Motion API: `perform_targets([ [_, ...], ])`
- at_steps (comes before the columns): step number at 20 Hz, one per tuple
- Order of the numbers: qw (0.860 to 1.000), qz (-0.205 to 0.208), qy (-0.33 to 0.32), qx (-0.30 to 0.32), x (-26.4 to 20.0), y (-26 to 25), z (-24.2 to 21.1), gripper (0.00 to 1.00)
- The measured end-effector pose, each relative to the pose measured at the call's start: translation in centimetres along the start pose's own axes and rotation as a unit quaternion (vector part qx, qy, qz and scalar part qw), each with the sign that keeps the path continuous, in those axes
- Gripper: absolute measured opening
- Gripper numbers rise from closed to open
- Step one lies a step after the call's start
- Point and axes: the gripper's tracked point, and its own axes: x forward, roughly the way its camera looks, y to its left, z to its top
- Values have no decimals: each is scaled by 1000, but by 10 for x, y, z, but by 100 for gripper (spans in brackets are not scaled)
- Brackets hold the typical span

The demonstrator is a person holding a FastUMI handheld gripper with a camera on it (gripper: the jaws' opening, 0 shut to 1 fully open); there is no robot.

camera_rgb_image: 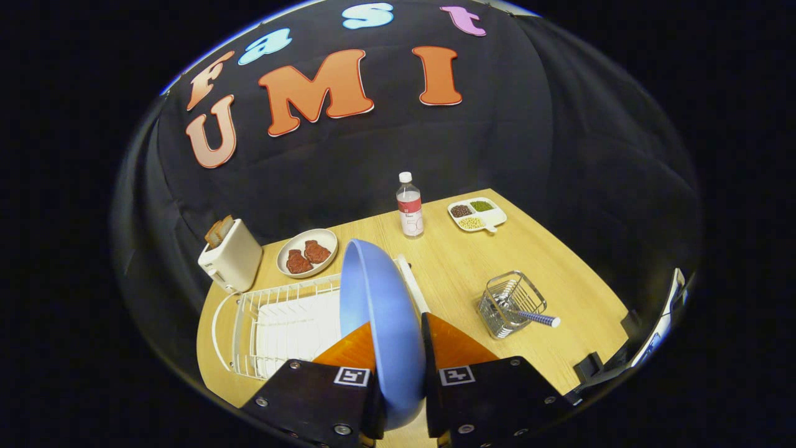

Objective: Take the plate from the dish rack, then take the spoon from the basket and place it into the plate.

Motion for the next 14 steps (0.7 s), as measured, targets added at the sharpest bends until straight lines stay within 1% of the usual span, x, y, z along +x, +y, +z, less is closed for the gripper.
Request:
perform_targets([
  [5,996,46,25,70,-30,-2,-41,26],
  [8,992,76,44,92,-41,1,-76,26],
  [14,974,124,112,152,-46,11,-151,26],
])
